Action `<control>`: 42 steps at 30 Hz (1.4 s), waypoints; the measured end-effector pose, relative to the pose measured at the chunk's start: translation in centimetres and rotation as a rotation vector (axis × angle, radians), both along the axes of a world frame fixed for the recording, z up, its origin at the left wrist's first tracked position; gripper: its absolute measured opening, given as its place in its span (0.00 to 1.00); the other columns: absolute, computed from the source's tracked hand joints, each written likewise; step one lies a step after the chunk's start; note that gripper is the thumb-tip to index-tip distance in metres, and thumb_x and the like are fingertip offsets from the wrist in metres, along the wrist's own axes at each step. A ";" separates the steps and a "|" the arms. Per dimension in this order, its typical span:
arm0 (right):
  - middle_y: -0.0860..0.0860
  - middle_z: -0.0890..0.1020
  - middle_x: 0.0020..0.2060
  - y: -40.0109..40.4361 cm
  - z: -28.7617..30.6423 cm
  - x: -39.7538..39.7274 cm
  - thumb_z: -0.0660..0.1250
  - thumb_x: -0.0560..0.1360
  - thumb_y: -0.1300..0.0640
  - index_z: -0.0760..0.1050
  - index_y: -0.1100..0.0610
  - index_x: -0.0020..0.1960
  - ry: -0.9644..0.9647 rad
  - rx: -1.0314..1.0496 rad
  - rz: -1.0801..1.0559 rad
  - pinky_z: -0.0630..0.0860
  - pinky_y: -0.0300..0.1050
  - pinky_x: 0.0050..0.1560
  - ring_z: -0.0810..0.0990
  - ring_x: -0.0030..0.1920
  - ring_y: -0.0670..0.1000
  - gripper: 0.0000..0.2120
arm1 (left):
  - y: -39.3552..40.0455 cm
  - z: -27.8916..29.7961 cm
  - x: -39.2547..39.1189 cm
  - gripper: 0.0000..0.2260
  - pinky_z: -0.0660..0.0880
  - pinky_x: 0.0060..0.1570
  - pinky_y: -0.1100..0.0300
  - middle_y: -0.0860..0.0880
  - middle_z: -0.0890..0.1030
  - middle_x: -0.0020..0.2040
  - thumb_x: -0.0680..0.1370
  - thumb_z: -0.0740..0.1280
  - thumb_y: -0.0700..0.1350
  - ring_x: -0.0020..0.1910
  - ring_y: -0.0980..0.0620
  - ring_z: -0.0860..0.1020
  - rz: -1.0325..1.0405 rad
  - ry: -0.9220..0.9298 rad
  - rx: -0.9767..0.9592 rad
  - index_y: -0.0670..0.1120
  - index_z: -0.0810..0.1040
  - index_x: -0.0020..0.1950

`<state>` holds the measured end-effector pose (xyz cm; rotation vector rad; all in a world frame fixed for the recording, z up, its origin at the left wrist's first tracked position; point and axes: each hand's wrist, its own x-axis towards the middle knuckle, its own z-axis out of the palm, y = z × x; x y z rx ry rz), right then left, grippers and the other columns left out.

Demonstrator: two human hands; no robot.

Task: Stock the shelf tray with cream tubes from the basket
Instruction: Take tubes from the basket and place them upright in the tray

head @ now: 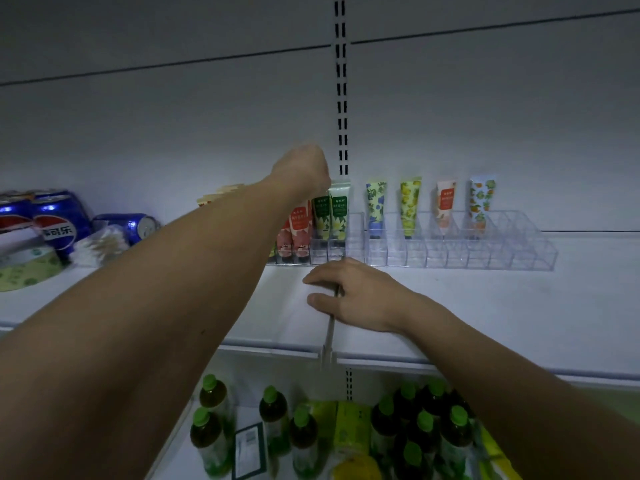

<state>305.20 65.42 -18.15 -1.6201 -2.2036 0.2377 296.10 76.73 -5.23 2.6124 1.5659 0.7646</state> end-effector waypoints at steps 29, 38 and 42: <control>0.56 0.84 0.46 -18.9 -3.8 -13.9 0.63 0.79 0.53 0.78 0.56 0.49 0.139 -0.505 -0.175 0.77 0.43 0.38 0.81 0.37 0.53 0.08 | -27.6 -16.9 -20.8 0.10 0.74 0.51 0.59 0.45 0.83 0.54 0.76 0.65 0.43 0.52 0.48 0.79 -0.008 0.049 -0.406 0.46 0.83 0.54; 0.64 0.81 0.42 -22.6 -25.7 -16.2 0.63 0.79 0.61 0.79 0.67 0.51 0.382 -0.927 -0.363 0.74 0.43 0.30 0.77 0.30 0.55 0.10 | -31.3 -38.7 -22.2 0.14 0.74 0.58 0.54 0.39 0.80 0.58 0.80 0.62 0.44 0.58 0.42 0.78 0.134 0.042 -0.858 0.38 0.81 0.58; 0.68 0.78 0.45 -25.8 -33.6 -15.6 0.61 0.79 0.62 0.76 0.68 0.59 0.379 -1.147 -0.484 0.76 0.51 0.37 0.73 0.29 0.55 0.13 | -33.5 -47.0 -23.2 0.13 0.74 0.57 0.54 0.39 0.80 0.59 0.80 0.63 0.44 0.58 0.42 0.78 0.214 0.082 -1.111 0.38 0.79 0.59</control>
